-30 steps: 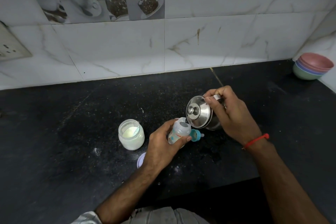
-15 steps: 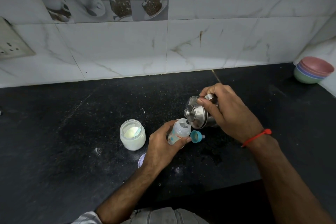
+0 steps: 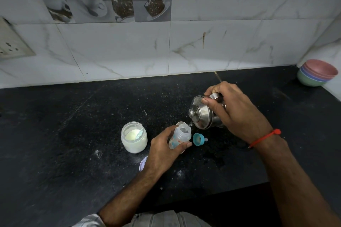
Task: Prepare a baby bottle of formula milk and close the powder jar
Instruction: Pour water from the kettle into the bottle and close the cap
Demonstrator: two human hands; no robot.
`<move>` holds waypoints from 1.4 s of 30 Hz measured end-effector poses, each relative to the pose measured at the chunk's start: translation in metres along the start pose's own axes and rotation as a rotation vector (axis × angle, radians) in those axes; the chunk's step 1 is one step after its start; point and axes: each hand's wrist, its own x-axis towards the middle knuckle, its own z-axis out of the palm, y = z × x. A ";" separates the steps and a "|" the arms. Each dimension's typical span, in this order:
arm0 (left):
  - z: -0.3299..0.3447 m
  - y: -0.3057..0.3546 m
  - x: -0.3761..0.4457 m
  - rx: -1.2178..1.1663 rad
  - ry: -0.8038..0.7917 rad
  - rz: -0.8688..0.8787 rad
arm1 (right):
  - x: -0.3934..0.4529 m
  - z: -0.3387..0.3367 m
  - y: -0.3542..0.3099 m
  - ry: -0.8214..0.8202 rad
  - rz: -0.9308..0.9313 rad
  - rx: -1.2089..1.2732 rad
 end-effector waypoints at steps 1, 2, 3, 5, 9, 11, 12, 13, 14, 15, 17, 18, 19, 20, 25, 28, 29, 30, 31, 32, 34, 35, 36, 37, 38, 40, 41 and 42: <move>0.000 -0.002 0.000 0.002 -0.001 0.000 | 0.000 -0.002 -0.001 0.005 -0.006 -0.001; 0.000 -0.004 0.000 0.006 -0.001 0.001 | 0.000 -0.003 -0.001 0.011 -0.011 -0.003; 0.000 -0.006 0.000 0.014 0.000 0.001 | 0.001 -0.004 -0.002 0.014 -0.013 -0.008; 0.000 -0.008 -0.001 0.026 0.000 0.005 | 0.002 -0.006 -0.003 0.014 -0.008 -0.014; 0.000 -0.012 -0.002 0.049 -0.005 0.014 | 0.002 -0.010 -0.004 0.031 -0.032 -0.024; 0.000 -0.013 -0.001 0.064 -0.010 0.019 | 0.002 -0.011 -0.005 0.036 -0.036 -0.031; 0.000 -0.013 -0.001 0.068 -0.013 0.020 | 0.002 -0.012 -0.005 0.037 -0.036 -0.034; 0.001 -0.014 -0.001 0.070 -0.013 0.021 | 0.003 -0.013 -0.005 0.038 -0.036 -0.038; 0.000 -0.014 -0.001 0.075 -0.013 0.025 | 0.003 -0.014 -0.006 0.038 -0.038 -0.044; 0.001 -0.015 -0.002 0.081 -0.014 0.027 | 0.003 -0.015 -0.006 0.038 -0.040 -0.050; 0.001 -0.015 -0.002 0.083 -0.019 0.030 | 0.003 -0.016 -0.007 0.034 -0.038 -0.060; 0.001 -0.016 -0.002 0.080 -0.020 0.032 | 0.003 -0.016 -0.007 0.033 -0.036 -0.061; 0.001 -0.016 -0.002 0.077 -0.020 0.032 | 0.003 -0.016 -0.008 0.034 -0.038 -0.063; 0.001 -0.016 -0.002 0.074 -0.020 0.033 | 0.003 -0.017 -0.008 0.034 -0.040 -0.068; 0.002 -0.018 -0.003 0.062 -0.013 0.032 | 0.003 -0.019 -0.010 0.036 -0.050 -0.091; 0.001 -0.016 -0.004 0.067 -0.017 0.034 | 0.003 -0.021 -0.013 0.046 -0.056 -0.097; 0.001 -0.015 -0.004 0.064 -0.020 0.034 | 0.003 -0.022 -0.013 0.050 -0.058 -0.099; 0.002 -0.015 -0.004 0.059 -0.022 0.033 | 0.003 -0.022 -0.013 0.054 -0.057 -0.101; 0.002 -0.015 -0.004 0.054 -0.022 0.033 | 0.003 -0.023 -0.013 0.056 -0.055 -0.104; 0.002 -0.016 -0.004 0.048 -0.022 0.032 | 0.003 -0.023 -0.014 0.057 -0.053 -0.107; 0.003 -0.018 -0.004 0.026 -0.023 0.022 | 0.003 -0.024 -0.014 0.057 -0.054 -0.109; 0.004 -0.019 -0.003 0.012 -0.024 0.014 | 0.003 -0.024 -0.014 0.057 -0.055 -0.110; 0.004 -0.020 -0.003 -0.001 -0.027 0.005 | 0.003 -0.025 -0.014 0.056 -0.056 -0.112; 0.005 -0.021 -0.003 -0.011 -0.032 -0.004 | 0.003 -0.025 -0.014 0.057 -0.057 -0.115; 0.006 -0.021 -0.003 -0.019 -0.037 -0.010 | 0.003 -0.025 -0.014 0.060 -0.061 -0.119; 0.008 -0.022 -0.002 -0.029 -0.044 -0.023 | 0.003 -0.025 -0.014 0.067 -0.069 -0.125; 0.008 -0.022 -0.002 -0.028 -0.046 -0.026 | 0.003 -0.025 -0.014 0.069 -0.071 -0.125; 0.009 -0.022 -0.002 -0.023 -0.047 -0.028 | 0.004 -0.025 -0.014 0.069 -0.073 -0.126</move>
